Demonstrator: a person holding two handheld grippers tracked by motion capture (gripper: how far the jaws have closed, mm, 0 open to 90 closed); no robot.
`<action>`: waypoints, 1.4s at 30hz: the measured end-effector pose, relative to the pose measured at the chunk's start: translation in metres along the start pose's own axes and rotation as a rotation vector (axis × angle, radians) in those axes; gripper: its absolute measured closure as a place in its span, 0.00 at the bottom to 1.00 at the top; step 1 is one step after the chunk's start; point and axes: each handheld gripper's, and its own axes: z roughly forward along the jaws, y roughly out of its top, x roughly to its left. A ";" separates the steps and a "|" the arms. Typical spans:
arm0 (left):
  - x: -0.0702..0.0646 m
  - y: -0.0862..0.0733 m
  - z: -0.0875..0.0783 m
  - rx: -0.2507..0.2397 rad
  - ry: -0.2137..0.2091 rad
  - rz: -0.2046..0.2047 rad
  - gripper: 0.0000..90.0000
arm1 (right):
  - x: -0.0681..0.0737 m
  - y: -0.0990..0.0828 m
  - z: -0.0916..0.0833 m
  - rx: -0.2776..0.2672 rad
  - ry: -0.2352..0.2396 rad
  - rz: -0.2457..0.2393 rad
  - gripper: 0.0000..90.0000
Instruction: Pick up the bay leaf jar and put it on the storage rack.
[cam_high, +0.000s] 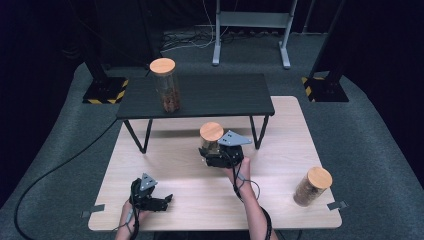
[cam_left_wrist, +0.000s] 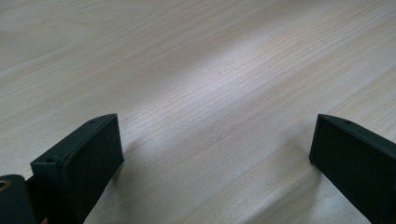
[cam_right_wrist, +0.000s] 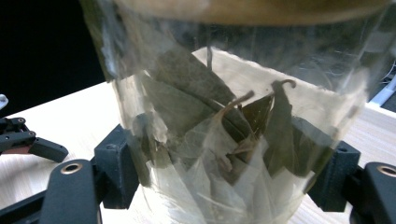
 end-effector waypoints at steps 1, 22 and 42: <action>0.000 0.000 0.000 0.000 0.000 0.000 0.02 | 0.000 0.001 -0.001 0.001 -0.001 0.000 0.28; 0.000 0.000 0.000 -0.001 -0.001 0.000 0.02 | -0.002 0.023 -0.013 -0.014 0.004 0.014 0.28; 0.000 0.000 0.000 -0.005 0.001 0.002 0.02 | -0.002 0.040 -0.022 -0.018 0.009 0.008 0.28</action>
